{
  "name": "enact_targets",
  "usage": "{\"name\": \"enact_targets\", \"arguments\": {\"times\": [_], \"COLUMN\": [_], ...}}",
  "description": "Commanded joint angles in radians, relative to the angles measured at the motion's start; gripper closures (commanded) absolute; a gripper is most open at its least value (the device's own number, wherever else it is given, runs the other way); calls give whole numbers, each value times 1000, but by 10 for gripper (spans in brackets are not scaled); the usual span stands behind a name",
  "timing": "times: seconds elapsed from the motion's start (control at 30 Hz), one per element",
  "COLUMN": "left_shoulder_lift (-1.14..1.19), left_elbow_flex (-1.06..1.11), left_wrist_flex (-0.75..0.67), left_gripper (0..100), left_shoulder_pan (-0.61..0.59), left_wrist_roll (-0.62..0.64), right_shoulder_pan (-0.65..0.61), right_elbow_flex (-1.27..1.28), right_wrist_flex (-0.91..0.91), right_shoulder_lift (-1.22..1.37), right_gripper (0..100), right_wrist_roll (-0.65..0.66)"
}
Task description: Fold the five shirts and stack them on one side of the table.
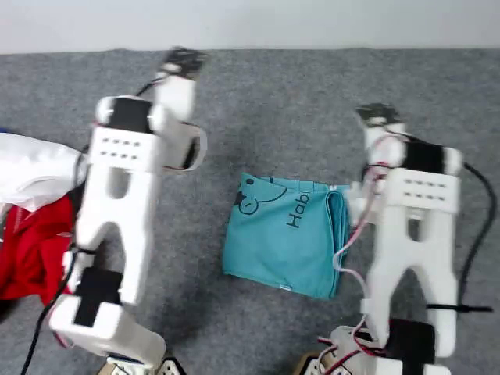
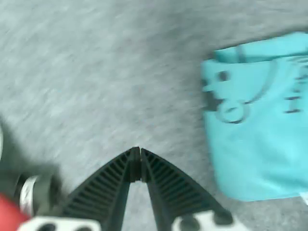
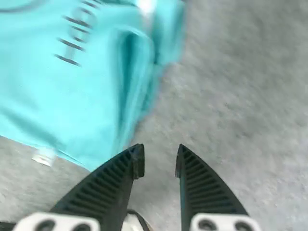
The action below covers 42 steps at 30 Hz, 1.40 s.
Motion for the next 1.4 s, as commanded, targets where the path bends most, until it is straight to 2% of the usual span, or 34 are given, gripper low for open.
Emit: {"name": "enact_targets", "arguments": {"times": [0.0, 0.17, 0.3, 0.63, 0.87, 1.37], "left_shoulder_lift": [-91, -124, -124, -121, -121, -121], "left_elbow_flex": [51, 73, 73, 76, 76, 77], "left_wrist_flex": [28, 28, 26, 25, 25, 25], "left_gripper": [995, 995, 995, 995, 995, 995], "left_shoulder_pan": [-127, -244, -270, -272, -272, -269], "left_wrist_roll": [8, 2, -2, -3, -86, -92], "right_shoulder_pan": [-136, -220, -231, -223, -223, -177], "right_elbow_flex": [-5, 32, 5, -144, -264, -275], "right_wrist_flex": [-87, -286, -340, -321, -182, -197], "right_shoulder_lift": [-38, 59, 203, 371, 367, 460], "right_gripper": [876, 876, 876, 876, 876, 876], "right_wrist_roll": [-91, -143, -161, -160, -155, -153]}}
